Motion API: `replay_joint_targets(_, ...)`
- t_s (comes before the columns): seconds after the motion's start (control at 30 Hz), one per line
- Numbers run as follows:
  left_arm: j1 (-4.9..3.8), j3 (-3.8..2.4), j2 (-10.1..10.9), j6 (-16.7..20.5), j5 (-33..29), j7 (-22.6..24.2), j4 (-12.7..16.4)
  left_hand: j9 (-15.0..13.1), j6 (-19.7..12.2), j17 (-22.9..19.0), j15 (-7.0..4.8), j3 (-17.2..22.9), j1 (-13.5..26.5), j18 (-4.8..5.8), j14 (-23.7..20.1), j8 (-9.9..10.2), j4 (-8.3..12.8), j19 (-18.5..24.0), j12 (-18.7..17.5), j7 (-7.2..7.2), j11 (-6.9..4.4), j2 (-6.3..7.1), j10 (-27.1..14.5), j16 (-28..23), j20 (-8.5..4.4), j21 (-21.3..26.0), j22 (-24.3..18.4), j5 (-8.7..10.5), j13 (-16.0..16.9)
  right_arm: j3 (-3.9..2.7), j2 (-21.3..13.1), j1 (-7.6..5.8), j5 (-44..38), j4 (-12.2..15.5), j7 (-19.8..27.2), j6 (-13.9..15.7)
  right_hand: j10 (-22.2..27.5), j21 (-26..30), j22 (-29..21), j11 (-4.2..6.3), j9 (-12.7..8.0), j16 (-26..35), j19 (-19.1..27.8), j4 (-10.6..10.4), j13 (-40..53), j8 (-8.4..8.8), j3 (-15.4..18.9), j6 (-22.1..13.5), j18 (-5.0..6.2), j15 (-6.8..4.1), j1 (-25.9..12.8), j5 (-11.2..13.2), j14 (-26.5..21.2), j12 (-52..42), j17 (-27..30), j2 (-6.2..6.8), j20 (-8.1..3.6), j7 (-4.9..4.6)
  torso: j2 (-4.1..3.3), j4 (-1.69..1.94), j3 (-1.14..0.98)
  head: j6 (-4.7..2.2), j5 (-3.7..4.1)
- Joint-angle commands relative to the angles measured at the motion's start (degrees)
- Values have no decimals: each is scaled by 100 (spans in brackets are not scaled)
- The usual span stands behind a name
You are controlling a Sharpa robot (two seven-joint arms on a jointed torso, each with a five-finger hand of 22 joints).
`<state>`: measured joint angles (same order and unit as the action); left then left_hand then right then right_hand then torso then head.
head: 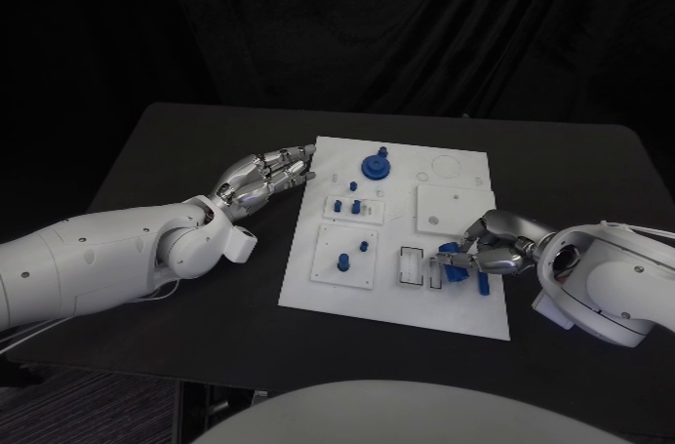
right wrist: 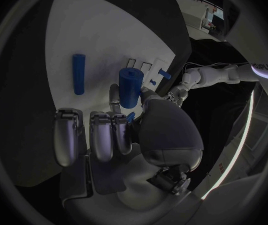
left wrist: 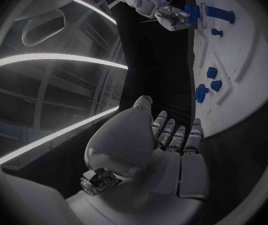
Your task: Assemble the parts on the task board
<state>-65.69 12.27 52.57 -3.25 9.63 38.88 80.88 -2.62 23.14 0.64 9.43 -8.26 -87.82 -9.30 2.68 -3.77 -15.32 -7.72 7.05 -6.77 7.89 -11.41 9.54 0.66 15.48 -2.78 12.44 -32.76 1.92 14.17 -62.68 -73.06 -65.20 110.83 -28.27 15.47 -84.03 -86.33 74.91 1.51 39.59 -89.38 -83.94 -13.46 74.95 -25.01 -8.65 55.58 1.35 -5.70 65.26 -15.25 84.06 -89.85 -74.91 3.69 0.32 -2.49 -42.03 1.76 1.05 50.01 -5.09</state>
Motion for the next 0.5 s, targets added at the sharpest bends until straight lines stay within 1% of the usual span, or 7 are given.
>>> replay_joint_targets(0.03, 10, -5, 2, -67, -3, 149, 12, 0, -25, 9, 31, 26, -28, -96, 2, -22, -2, -1, 39, -10, 52, -45, -6, 28, 56, -29, 5, -19, 8, -2, 14, -48, 643, 21, 52, 237, -597, -18, 1383, 41, 11, -31, -426, 446, 1505, -20, -398, 95, -39, -37, 79, -25, 581, -15, -1441, -121, 17, 68, -3, 2, 10, -1, 10)
replay_joint_targets(0.2, 10, -5, -7, -68, -3, 150, 13, 0, -25, 9, 31, 26, -28, -96, 2, -22, -2, -1, 39, -10, 52, -45, -6, 28, 56, -29, 5, -19, 8, -2, 96, -86, 863, 0, 58, 169, -597, 1, 1376, 39, 22, -23, -416, 442, 1505, -13, -395, 69, -33, -38, 30, -21, 577, -15, -1423, -144, 13, 59, -5, 10, 8, -1, 30)
replay_joint_targets(0.37, 10, -5, -16, -66, -3, 149, 11, 0, -25, 9, 34, 26, -27, -96, 5, -23, -2, -4, 40, -7, 55, -43, -5, 29, 58, -31, 7, -18, 8, -1, 185, -96, 927, -39, -8, 14, -597, 34, 1364, 32, 35, -9, -398, 433, 1505, -1, -380, 33, -24, -32, -40, -18, 571, -15, -1392, -156, 14, 48, -9, 10, 3, -1, 44)
replay_joint_targets(0.5, 10, -5, -11, -59, -3, 150, 10, -1, -15, 10, 36, 26, -27, -96, 8, -25, -2, -8, 41, -7, 55, -42, -3, 30, 59, -33, 12, -17, 8, -1, 284, -96, 1012, -86, -89, -40, -597, 90, 1343, 28, 42, 2, -369, 430, 1505, 8, -374, 8, -9, -25, -75, -18, 566, -15, -1368, -165, 17, 43, -6, 9, 3, -1, 63)
